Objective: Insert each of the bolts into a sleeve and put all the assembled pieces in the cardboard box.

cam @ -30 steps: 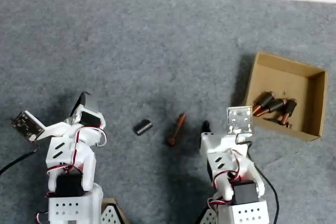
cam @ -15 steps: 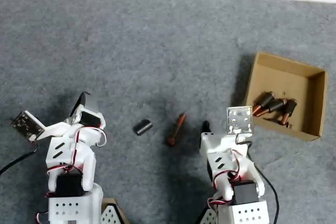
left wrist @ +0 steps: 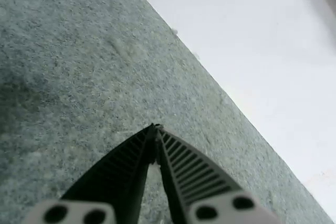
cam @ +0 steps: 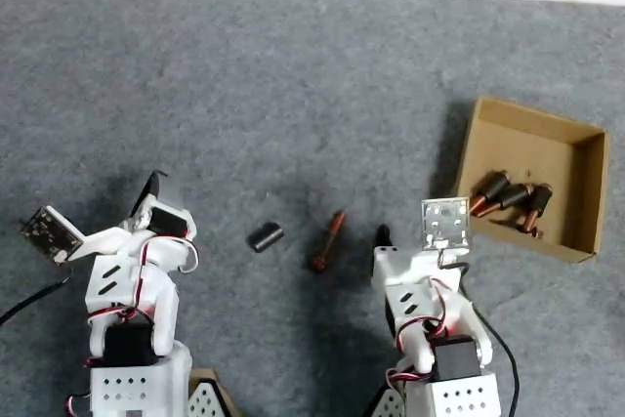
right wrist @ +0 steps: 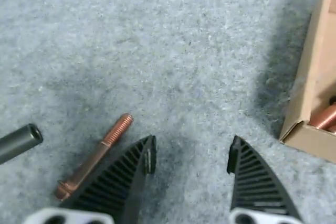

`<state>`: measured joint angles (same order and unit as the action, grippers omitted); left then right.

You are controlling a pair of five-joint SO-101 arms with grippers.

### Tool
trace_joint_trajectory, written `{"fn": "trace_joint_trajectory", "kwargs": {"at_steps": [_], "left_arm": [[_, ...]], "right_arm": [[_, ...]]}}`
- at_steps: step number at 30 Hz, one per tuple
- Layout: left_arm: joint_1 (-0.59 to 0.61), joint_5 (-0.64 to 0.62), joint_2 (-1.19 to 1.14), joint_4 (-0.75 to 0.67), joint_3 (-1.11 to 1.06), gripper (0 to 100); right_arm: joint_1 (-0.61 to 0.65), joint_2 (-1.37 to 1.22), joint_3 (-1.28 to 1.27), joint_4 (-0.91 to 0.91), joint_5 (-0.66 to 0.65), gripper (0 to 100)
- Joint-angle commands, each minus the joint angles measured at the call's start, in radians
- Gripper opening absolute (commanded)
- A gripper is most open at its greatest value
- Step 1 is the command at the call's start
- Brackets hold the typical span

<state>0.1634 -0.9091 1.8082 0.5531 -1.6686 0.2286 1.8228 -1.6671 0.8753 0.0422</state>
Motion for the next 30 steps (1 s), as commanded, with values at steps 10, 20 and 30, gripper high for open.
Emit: {"fn": "trace_joint_trajectory", "kwargs": {"at_steps": [10, 20, 30], "left_arm": [[0.007, 0.006, 0.007, -0.021, -0.002, 1], [0.007, 0.008, 0.007, -0.021, -0.002, 1], [0.007, 0.008, 0.007, -0.021, -0.002, 1]], "right_arm": [[-0.022, 0.012, -0.016, 0.004, 0.0, 20.4], [-0.022, 0.012, -0.016, 0.004, 0.0, 20.4], [-0.022, 0.012, -0.016, 0.004, 0.0, 20.4]]}}
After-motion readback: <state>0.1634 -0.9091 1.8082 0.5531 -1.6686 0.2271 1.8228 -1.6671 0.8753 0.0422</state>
